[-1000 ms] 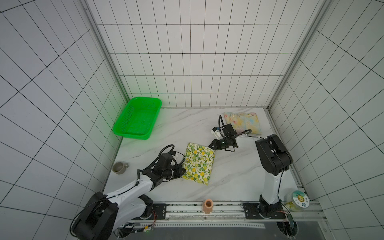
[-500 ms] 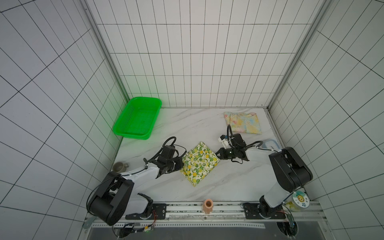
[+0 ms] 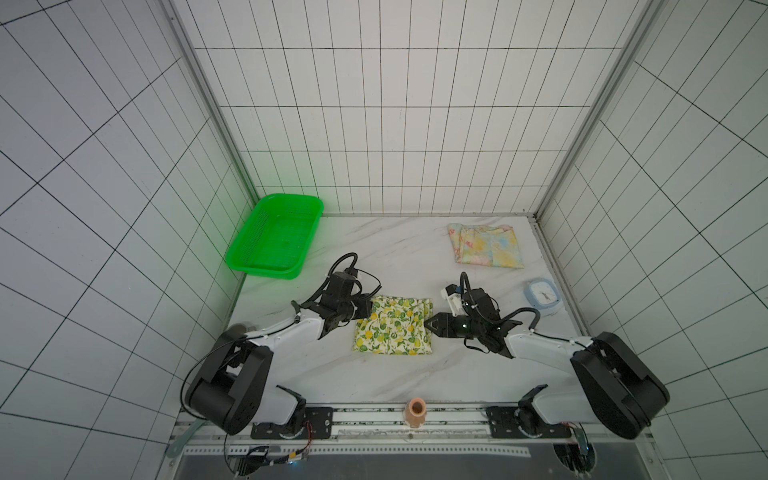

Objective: Fold and stack the skirts

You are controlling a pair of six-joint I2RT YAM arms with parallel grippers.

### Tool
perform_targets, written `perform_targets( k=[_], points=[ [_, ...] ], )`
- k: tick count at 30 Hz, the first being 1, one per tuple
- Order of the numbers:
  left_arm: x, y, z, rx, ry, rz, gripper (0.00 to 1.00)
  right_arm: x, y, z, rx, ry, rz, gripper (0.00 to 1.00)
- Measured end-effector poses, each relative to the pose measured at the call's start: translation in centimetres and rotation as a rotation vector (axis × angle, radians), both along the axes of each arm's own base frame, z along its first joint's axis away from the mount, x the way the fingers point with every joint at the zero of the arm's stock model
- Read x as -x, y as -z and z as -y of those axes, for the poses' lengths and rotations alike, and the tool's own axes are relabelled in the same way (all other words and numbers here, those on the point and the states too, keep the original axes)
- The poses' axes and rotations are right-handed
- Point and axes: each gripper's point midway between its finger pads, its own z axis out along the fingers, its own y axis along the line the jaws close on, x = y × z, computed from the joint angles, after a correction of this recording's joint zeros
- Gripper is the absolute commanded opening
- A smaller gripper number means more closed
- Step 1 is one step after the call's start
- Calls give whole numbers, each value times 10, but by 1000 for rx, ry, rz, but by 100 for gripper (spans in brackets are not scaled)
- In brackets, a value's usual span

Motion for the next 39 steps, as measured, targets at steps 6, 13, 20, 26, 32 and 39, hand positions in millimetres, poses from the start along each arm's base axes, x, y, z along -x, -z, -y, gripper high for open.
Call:
perform_targets(
  k=[6, 13, 20, 26, 32, 39],
  points=[
    [5, 5, -9, -27, -22, -5, 0, -8, 31, 16, 62, 37, -59, 40],
    [8, 31, -21, -72, -59, -74, 16, -23, 29, 9, 59, 25, -38, 41],
    [5, 10, -31, -77, -103, -20, 29, -22, 15, 9, 42, 27, -18, 51],
    [5, -40, -27, 7, -100, 108, 18, -15, -23, 0, 11, 5, 73, 50],
    [25, -32, 9, 73, -5, 63, 10, 0, -25, -20, 48, -52, 78, 39],
    [42, 13, 23, 55, 22, -63, 6, -2, -19, -38, 70, -96, 74, 31]
  ],
)
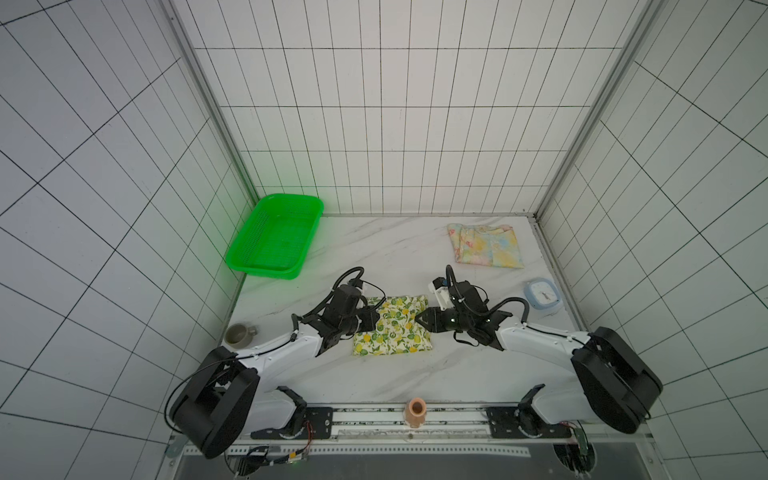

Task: Fold and stack the skirts
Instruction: 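Grasp the lemon-print bundle's opposite sides with both grippers, pinching inward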

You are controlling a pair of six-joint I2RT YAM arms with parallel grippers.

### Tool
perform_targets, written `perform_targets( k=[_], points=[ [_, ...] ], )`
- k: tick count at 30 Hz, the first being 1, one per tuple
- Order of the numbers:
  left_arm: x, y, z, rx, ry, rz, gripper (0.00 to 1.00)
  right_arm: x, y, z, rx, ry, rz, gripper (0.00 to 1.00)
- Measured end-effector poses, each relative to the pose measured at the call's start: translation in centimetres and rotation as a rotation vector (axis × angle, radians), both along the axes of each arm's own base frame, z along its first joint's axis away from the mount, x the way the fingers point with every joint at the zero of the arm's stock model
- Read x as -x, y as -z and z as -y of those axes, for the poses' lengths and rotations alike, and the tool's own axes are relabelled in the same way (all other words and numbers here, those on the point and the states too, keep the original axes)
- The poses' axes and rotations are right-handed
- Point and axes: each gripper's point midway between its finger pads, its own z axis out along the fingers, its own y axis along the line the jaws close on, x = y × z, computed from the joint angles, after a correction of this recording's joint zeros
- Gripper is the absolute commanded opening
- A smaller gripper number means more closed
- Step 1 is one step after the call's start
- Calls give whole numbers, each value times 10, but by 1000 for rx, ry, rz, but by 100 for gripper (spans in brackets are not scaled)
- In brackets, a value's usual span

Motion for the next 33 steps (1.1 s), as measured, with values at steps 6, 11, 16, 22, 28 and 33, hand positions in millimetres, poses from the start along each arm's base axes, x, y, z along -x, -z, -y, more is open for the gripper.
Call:
perform_targets(
  k=[6, 11, 16, 22, 28, 33],
  points=[
    [0, 14, 1, -15, -4, -32, 5, 0, 15, 2, 35, 5, -23, 30],
    [3, 8, 13, -1, 35, -14, 5, -1, 17, 4, 51, 14, -21, 40],
    [6, 0, 33, 31, 93, 7, 5, -6, 2, 9, 14, 20, 2, 56],
    [7, 20, 44, 21, 122, -43, 4, -17, -3, 21, -17, 39, 0, 59],
    [1, 30, 55, 24, 136, -57, 3, -14, 12, 19, -17, 2, -46, 60],
    [-3, 36, 61, 30, 137, -62, 2, -12, 20, 19, -20, -10, -70, 62]
  ],
)
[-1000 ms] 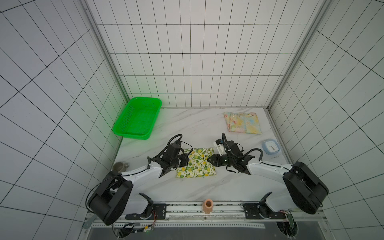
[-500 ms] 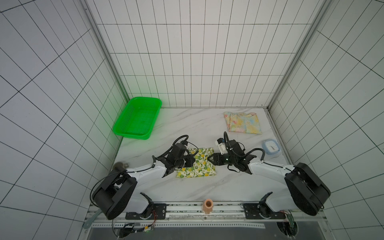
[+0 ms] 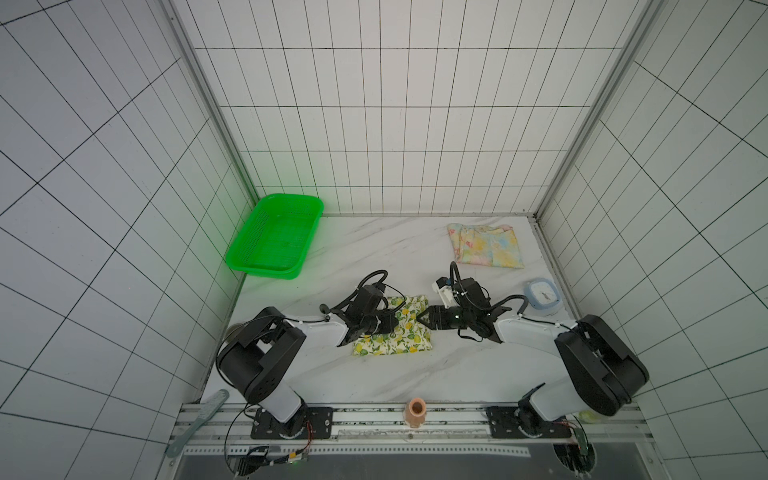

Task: Fold and stack the skirts
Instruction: 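Grasp the lemon-print bundle's opposite sides with both grippers, pinching inward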

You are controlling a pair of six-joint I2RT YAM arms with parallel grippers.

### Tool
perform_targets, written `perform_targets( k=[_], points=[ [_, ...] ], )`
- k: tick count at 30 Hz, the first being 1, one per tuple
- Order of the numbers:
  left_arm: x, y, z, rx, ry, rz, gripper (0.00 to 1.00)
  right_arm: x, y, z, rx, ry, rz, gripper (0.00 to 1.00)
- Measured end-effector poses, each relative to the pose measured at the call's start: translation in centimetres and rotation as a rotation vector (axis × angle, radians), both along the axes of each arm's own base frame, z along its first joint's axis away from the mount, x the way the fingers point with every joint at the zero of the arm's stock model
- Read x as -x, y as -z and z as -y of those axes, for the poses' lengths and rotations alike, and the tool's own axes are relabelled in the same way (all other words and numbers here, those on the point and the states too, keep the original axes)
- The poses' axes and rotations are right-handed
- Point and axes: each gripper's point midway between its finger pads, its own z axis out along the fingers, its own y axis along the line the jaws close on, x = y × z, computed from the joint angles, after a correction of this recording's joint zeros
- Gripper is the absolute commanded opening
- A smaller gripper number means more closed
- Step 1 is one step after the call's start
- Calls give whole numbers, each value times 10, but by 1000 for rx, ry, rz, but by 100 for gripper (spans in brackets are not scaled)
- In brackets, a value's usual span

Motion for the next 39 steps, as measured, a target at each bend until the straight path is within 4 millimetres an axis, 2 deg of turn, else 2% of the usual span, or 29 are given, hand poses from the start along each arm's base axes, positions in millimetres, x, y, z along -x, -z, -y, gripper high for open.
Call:
perform_targets(
  k=[9, 17, 24, 39],
  points=[
    [-1, 7, 3, 4, 4, -8, 2, 8, 14, 9, -16, 4, -32, 68],
    [-2, 7, 6, 19, 13, -6, 0, 9, 15, -2, -105, -12, -31, 77],
    [-3, 6, 9, 24, 18, -8, 0, 8, 13, -10, -170, -12, -30, 77],
    [-3, 6, 9, 26, 21, -8, 0, 25, 15, 3, -154, 20, -60, 74]
  ],
)
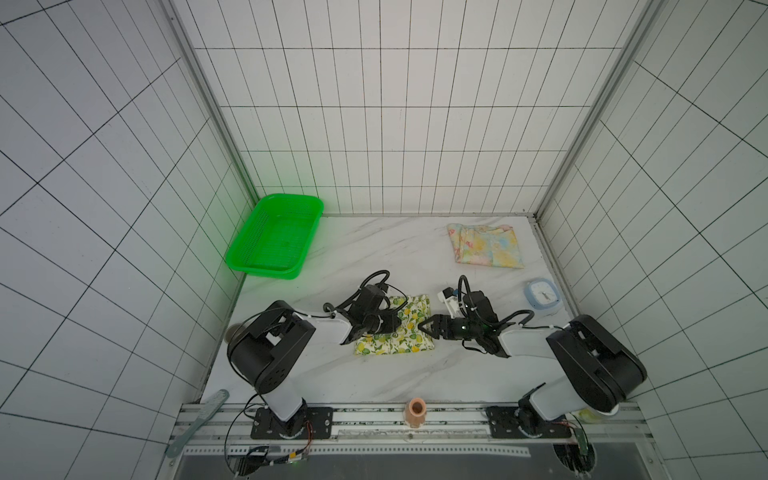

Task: Fold and stack the skirts
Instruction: 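Grasp the lemon-print bundle's opposite sides with both grippers, pinching inward, then lift the bundle with the right gripper while the left gripper releases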

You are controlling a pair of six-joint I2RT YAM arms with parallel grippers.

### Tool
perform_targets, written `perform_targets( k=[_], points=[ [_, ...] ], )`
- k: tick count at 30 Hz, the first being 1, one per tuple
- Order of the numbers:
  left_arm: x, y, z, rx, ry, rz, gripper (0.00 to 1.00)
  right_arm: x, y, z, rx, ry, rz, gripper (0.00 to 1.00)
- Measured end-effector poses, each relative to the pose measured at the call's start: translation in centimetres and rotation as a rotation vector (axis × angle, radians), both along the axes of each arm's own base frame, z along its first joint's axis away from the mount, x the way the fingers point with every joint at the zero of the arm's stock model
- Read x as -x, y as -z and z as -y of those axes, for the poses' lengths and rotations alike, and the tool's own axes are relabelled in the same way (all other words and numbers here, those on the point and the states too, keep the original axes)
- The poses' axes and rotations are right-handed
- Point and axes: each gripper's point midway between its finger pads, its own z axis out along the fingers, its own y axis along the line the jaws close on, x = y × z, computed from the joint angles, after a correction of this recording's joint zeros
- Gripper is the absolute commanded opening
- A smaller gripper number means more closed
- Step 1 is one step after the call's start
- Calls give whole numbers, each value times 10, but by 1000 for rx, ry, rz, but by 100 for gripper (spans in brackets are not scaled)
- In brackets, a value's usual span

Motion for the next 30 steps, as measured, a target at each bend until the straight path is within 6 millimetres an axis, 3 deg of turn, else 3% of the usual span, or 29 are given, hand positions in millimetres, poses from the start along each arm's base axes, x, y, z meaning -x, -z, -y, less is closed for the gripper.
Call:
perform_targets(
  k=[12, 15, 19, 24, 28, 30],
  points=[
    [3, 0, 8, 1, 21, 1, 0, -11, 2, -18, -72, -27, 18, 70],
    [3, 0, 8, 1, 21, 1, 0, -13, 4, -19, -74, -24, 14, 61],
    [3, 0, 8, 0, 21, 1, 0, -15, 10, -18, -60, -12, 1, 39],
    [2, 0, 9, 2, 22, 1, 0, -17, 13, -20, -53, -8, -12, 38],
    [2, -2, 9, 2, 21, 4, 0, -18, 19, -17, -21, -3, -26, 3],
    [2, -5, 8, 0, 19, 8, 0, -17, 22, -16, -1, -1, -35, 0]
  ],
)
